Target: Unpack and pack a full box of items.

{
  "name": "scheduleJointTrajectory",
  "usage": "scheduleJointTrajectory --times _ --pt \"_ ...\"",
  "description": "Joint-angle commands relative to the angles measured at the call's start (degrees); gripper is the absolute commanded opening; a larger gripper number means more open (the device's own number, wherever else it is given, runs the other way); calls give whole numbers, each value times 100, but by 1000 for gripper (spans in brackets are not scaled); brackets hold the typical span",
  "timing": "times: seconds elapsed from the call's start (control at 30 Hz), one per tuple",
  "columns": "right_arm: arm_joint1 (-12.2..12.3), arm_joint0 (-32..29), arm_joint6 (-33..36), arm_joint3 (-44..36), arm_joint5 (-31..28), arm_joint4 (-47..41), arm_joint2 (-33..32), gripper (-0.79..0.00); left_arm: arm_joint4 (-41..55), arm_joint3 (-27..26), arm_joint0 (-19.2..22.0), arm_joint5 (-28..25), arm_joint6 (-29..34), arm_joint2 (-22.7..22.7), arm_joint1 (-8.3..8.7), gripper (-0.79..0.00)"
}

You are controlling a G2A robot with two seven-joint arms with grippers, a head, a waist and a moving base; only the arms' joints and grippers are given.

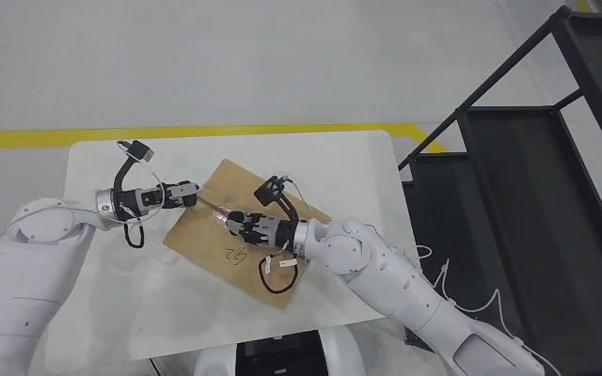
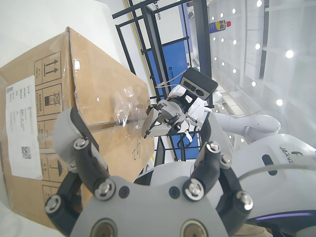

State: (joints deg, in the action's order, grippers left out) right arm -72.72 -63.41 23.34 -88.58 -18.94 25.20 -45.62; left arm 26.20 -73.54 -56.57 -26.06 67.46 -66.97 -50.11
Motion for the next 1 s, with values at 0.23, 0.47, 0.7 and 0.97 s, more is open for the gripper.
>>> scheduleJointTrajectory --times 0.23,0.47,0.7,0.97 --pt "84 -299 86 -313 -171 45 -304 -785 -81 -347 -274 70 -65 -292 67 0" --pt "288 -905 418 -718 -78 5 -960 -785 282 -526 -186 -36 314 -171 19 0" --pt "373 -1207 465 -713 197 256 -1247 -785 -495 -481 246 -247 335 135 -60 0" --pt "379 -1276 448 -692 254 295 -1250 -785 -2121 -795 360 -495 -666 427 -139 0"
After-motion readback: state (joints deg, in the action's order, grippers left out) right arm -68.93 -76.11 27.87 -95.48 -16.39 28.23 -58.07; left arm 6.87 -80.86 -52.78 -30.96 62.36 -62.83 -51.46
